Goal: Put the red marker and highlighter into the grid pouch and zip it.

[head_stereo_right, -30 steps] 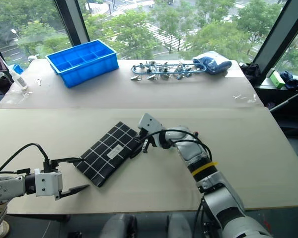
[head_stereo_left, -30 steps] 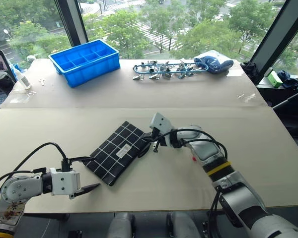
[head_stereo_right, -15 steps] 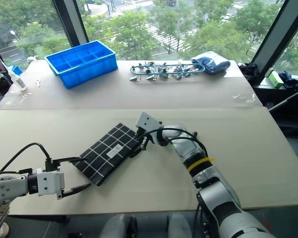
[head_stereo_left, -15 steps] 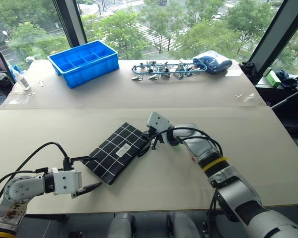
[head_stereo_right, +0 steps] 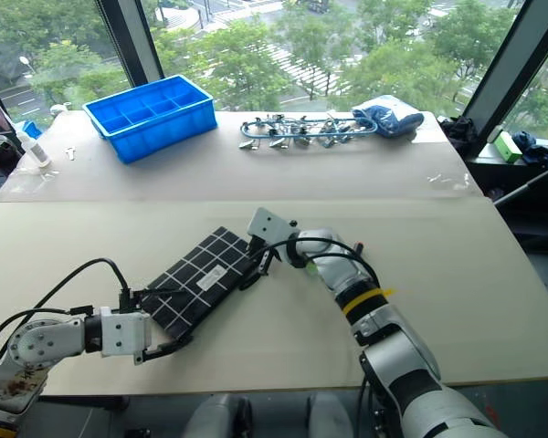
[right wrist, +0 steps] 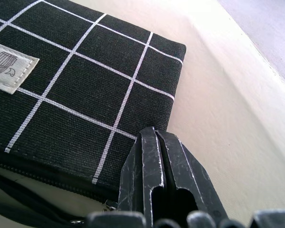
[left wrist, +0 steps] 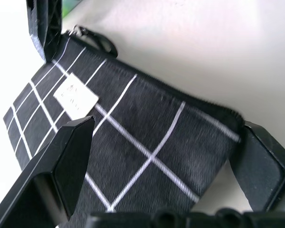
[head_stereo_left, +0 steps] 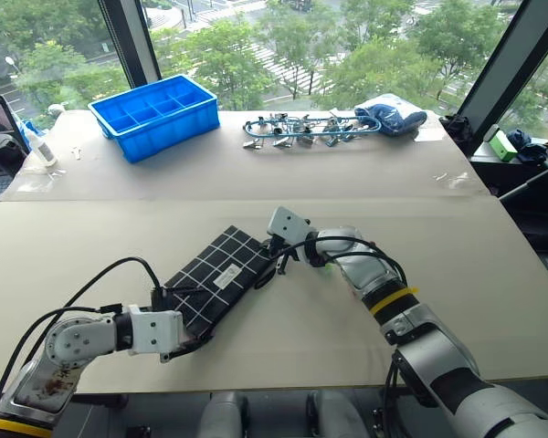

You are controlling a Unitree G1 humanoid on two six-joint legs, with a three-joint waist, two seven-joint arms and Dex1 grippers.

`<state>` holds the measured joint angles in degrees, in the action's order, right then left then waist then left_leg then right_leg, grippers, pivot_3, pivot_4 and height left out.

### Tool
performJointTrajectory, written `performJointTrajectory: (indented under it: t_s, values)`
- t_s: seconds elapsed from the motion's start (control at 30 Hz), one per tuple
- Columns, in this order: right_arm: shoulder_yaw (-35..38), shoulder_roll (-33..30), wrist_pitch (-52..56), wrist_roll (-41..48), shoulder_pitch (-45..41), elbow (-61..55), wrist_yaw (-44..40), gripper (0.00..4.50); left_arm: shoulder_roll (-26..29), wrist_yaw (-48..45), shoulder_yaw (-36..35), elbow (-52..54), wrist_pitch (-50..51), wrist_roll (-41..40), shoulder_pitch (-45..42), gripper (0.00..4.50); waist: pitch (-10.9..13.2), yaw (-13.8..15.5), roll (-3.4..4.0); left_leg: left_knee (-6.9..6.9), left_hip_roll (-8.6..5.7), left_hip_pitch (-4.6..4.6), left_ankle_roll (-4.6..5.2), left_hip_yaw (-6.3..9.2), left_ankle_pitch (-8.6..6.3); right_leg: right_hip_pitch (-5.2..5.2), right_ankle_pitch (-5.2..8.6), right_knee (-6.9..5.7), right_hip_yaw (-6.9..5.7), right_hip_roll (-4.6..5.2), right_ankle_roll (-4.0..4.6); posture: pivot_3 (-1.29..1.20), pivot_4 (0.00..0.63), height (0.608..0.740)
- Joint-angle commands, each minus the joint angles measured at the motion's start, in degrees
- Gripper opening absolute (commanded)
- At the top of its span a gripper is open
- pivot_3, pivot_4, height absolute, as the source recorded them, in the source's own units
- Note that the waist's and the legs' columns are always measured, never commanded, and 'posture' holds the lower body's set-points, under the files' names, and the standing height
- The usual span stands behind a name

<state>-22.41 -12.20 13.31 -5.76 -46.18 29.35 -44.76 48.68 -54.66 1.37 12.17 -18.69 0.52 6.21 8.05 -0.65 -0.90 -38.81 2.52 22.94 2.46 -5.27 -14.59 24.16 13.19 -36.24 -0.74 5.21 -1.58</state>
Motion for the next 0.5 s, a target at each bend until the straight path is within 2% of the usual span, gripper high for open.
performJointTrajectory:
  t_s: [0.03,0.23,0.33,0.5]
  values:
    - [0.08,-0.27,2.26,-1.25,1.25,1.33,0.60,0.04,0.14,0.21,1.83,0.08,0.62,1.92,-0.83,4.50,0.00,0.04,0.00,0.00,0.00,0.00,0.00,0.01,0.00,0.00,0.00,0.00,0.00,0.00,0.00,0.00,0.150,0.740]
    - [0.69,-0.26,2.64,-1.08,1.06,1.19,0.54,0.04,0.21,0.67,1.94,-0.78,1.29,2.05,-1.40,4.50,0.00,0.00,0.00,0.00,0.01,-0.01,0.00,0.02,0.00,0.00,0.00,0.00,0.00,0.00,0.00,0.00,0.150,0.740]
    - [0.82,-0.39,2.54,-1.11,0.98,1.37,0.48,0.00,-0.01,0.46,1.93,-1.00,1.92,1.22,-1.82,3.74,0.00,0.01,0.00,0.00,0.00,0.00,0.00,0.03,0.00,0.00,0.00,0.00,0.00,0.00,0.00,0.00,0.150,0.740]
    - [0.84,-0.45,2.55,-1.08,1.17,1.17,0.27,0.00,0.15,0.63,1.99,-1.02,2.12,0.88,-1.71,2.03,0.00,-0.01,0.00,0.00,0.01,0.01,0.00,0.04,0.00,0.02,0.00,0.00,0.00,-0.01,0.00,0.00,0.150,0.740]
